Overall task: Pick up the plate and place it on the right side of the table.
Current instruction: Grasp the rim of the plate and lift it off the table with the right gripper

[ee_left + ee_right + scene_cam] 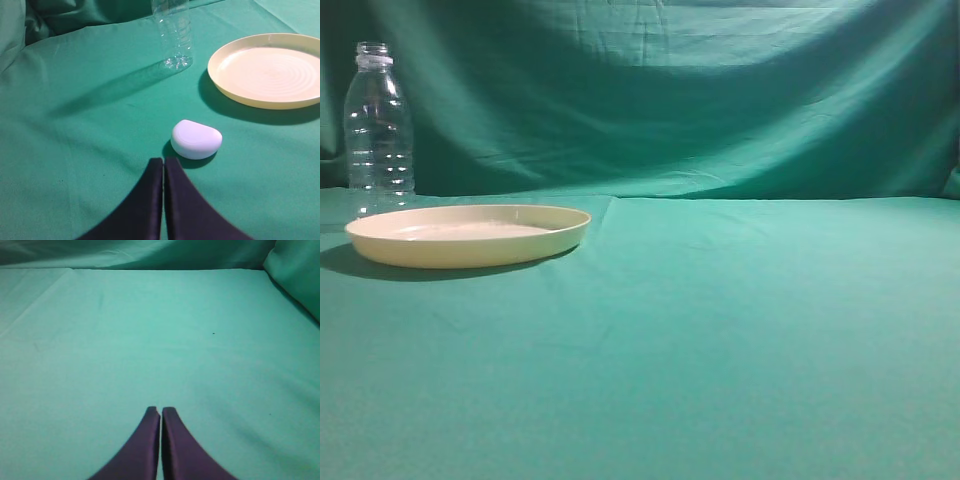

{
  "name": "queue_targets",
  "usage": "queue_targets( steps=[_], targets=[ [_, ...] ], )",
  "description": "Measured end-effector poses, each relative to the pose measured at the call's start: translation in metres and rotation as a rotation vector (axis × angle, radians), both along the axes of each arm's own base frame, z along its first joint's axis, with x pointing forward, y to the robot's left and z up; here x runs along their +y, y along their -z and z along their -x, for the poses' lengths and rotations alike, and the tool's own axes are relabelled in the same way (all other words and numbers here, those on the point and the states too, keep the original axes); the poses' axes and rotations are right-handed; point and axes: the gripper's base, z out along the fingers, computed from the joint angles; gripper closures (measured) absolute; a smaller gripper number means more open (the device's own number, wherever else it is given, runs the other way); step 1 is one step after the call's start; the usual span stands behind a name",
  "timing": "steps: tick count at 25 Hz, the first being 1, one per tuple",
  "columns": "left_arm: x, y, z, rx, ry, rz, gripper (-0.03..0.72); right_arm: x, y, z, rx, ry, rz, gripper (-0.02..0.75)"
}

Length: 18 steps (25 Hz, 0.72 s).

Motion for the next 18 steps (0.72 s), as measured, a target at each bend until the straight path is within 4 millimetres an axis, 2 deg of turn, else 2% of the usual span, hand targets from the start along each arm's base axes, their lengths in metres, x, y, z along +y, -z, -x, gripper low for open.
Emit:
queue_targets(
  steps=[18],
  targets=[
    [0.0000,0.0000,0.0000,0.000,0.000,0.000,0.688,-0.0004,-0.0002,-0.0001,-0.006,-0.004,0.024,0.738]
  ],
)
